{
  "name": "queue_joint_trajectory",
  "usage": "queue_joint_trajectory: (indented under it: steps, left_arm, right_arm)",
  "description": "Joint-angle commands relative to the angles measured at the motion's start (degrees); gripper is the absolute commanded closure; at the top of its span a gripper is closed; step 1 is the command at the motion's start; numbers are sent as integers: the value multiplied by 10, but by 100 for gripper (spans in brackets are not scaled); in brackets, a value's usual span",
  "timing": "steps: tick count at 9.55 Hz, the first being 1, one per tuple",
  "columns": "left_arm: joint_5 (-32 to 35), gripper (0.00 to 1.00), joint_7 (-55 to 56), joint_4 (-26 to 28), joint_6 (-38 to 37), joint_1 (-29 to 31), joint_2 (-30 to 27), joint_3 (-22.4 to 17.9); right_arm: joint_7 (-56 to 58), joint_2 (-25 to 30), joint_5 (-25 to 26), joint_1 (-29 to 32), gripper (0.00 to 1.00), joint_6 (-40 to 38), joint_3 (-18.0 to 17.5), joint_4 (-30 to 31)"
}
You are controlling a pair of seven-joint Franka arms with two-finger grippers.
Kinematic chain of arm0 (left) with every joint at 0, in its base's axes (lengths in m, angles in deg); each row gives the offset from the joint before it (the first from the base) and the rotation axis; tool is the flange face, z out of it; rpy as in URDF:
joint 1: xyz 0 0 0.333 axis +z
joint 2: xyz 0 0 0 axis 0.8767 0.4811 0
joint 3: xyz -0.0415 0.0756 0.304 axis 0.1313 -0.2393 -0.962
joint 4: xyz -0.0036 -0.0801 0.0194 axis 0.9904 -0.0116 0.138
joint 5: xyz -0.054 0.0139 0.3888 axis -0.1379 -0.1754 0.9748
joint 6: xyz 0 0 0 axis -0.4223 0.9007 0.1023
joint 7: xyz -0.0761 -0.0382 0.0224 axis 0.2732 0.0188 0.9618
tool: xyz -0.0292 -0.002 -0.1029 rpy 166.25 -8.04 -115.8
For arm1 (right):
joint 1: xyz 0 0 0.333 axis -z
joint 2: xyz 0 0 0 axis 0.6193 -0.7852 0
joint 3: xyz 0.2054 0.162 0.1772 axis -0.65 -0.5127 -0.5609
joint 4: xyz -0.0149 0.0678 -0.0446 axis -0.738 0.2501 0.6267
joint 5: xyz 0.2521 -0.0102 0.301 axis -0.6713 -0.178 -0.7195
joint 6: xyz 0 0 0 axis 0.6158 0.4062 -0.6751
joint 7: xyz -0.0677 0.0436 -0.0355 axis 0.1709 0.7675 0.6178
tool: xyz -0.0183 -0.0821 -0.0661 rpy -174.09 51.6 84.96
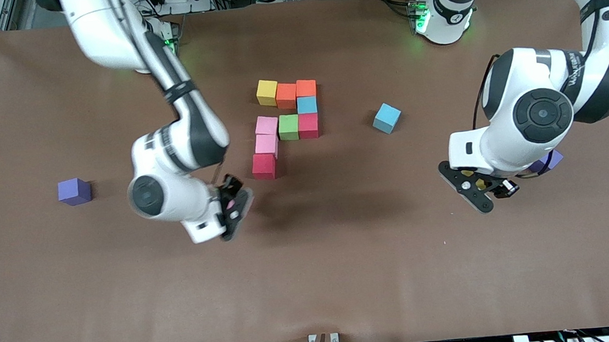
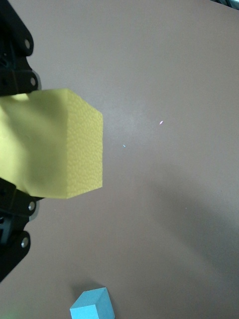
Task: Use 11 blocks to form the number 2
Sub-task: 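Carry the light pink cube to the stack with the right gripper, then lower the light pink cube below the red cube with the right gripper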
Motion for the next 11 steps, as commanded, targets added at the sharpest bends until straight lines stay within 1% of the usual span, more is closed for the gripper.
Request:
queue_joint_trajectory:
  steps: [1,3,4,6,7,10,11]
  left_arm:
    - [13,100,-6,12,-13,5,-13,1]
    - [14,100,-7,12,-13,5,-14,1]
    - [14,100,-7,12,-14,5,-13,1]
    - [14,100,-7,12,-14,5,-12,1]
    - [14,100,-7,12,-14,5,-12,1]
    - [14,100,-6,13,-14,3,-12,1]
    - [14,100,-7,12,-14,3,-12,1]
  right_arm:
    - [-4,18,23,-63,93,9,16,20]
    - [-4,17,64,-123,93,56,16,21]
    - [-1,16,84,-140,93,82,15,32]
    - [40,21,92,-168,93,168,15,95]
    - [60,36,92,-170,93,201,13,132]
    - [103,80,91,-184,95,251,11,224]
    - [103,85,88,-190,95,278,10,248]
